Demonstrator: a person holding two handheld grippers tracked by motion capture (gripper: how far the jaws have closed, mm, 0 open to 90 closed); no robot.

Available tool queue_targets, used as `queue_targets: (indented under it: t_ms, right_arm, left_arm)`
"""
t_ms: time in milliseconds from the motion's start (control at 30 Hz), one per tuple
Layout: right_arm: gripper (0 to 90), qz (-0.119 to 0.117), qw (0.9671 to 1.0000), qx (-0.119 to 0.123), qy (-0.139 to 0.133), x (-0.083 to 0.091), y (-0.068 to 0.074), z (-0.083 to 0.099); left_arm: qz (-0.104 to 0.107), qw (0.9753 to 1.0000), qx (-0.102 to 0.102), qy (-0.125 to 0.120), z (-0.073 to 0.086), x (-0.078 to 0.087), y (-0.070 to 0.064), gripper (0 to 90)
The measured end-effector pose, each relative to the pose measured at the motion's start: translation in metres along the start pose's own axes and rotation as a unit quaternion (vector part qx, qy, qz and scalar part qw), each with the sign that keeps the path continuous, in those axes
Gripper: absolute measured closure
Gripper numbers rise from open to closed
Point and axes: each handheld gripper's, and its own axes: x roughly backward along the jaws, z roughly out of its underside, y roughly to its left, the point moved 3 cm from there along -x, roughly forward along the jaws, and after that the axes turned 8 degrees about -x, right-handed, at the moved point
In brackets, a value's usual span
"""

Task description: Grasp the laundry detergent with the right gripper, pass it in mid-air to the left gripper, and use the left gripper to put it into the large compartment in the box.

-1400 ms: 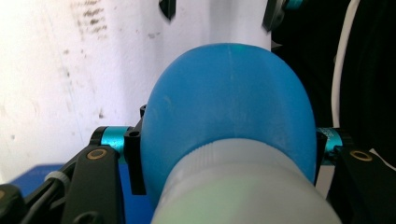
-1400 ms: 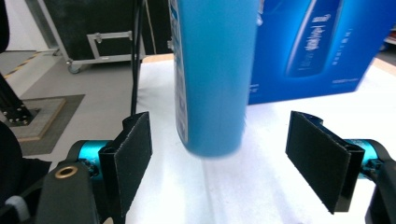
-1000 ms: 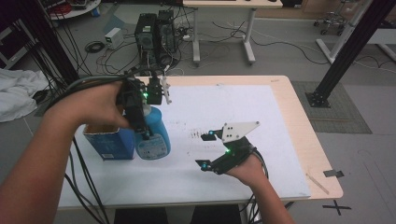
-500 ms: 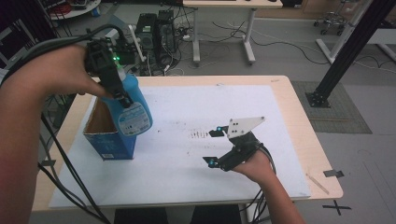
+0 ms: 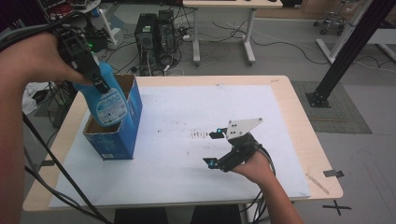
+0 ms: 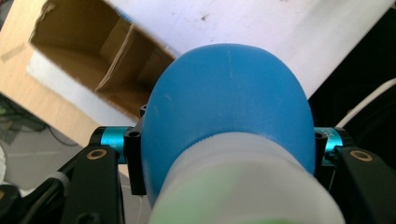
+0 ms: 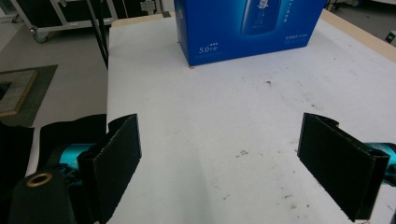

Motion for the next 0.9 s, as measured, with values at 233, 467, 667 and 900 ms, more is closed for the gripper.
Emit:
queue_targets:
  t_ms: [233,467,667,900]
  right_arm:
    - [12.8,0.001,1.0000,-0.007,0.001,-0.003,-0.002,0.002]
    - [12.8,0.004,0.9999,-0.006,0.010,-0.006,-0.003,0.006]
    - [12.8,0.007,0.9999,-0.004,0.014,-0.009,-0.003,0.006]
    - [12.8,0.004,0.9998,-0.004,0.020,-0.013,-0.004,0.007]
  left_arm:
    - [0.003,0.9988,0.049,0.000,0.011,-0.014,0.021,38.8]
    - [-0.001,0.9973,0.073,0.004,0.017,-0.035,0.035,38.8]
    - [-0.006,0.9968,0.080,0.004,0.019,-0.055,0.040,38.7]
    - [0.013,0.9979,0.061,0.018,0.020,-0.102,0.040,38.7]
